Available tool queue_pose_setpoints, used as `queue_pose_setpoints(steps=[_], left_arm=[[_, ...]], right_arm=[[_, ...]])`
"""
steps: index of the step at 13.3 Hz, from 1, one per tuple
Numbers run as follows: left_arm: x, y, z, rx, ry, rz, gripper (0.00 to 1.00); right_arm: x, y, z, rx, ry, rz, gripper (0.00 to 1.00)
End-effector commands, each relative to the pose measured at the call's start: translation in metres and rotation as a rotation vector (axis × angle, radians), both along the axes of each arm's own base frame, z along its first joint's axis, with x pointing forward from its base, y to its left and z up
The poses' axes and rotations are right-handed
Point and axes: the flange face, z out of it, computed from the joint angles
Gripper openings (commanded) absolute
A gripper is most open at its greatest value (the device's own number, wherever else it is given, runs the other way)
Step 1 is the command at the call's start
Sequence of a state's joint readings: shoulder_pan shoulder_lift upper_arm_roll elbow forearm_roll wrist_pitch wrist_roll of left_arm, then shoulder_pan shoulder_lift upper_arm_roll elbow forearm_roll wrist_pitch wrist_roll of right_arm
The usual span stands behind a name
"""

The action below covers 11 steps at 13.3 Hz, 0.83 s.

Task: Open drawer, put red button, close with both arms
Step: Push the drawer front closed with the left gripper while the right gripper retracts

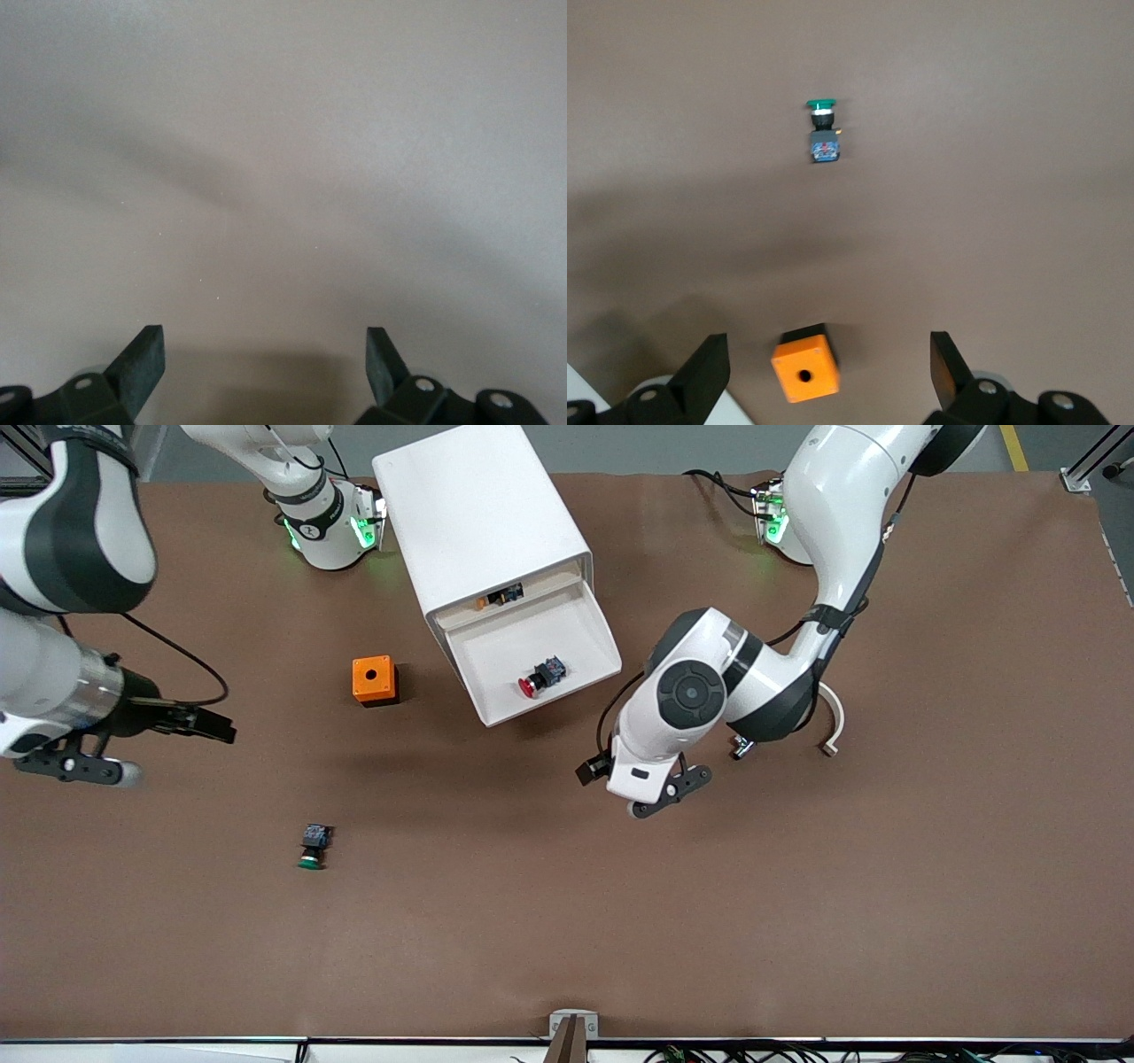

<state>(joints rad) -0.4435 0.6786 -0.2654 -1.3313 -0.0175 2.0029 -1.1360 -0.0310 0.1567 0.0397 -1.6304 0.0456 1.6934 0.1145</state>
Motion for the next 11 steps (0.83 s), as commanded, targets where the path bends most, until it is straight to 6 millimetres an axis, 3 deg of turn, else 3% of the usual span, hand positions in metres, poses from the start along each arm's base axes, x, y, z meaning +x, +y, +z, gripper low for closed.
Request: queue_pose_setpoints(steps=[1,4,8,11], left_arm=[[-0.019,-0.015,-0.005,0.066,-0.048,-0.042,1.00],[-0.034,-0.031,-0.010,0.105,-0.075,-0.069,1.00],[-0.069,-0.058,-0.028,0.126,-0.049,-0.092,1.00],[-0.088,-0.077,-0.029,0.121,-0.040,-0.088,1.00]], right_arm=[[-0.013,-0.029,0.022,-0.005,-0.041,0.122,1.00],[-0.025,-0.050,0.053,-0.012,-0.096,0.158,1.00],[-0.034,-0.054,0.075,-0.029,-0.124,0.129,1.00],[-0.030,-0.052,0.098,-0.070,-0.169,0.134,1.00]])
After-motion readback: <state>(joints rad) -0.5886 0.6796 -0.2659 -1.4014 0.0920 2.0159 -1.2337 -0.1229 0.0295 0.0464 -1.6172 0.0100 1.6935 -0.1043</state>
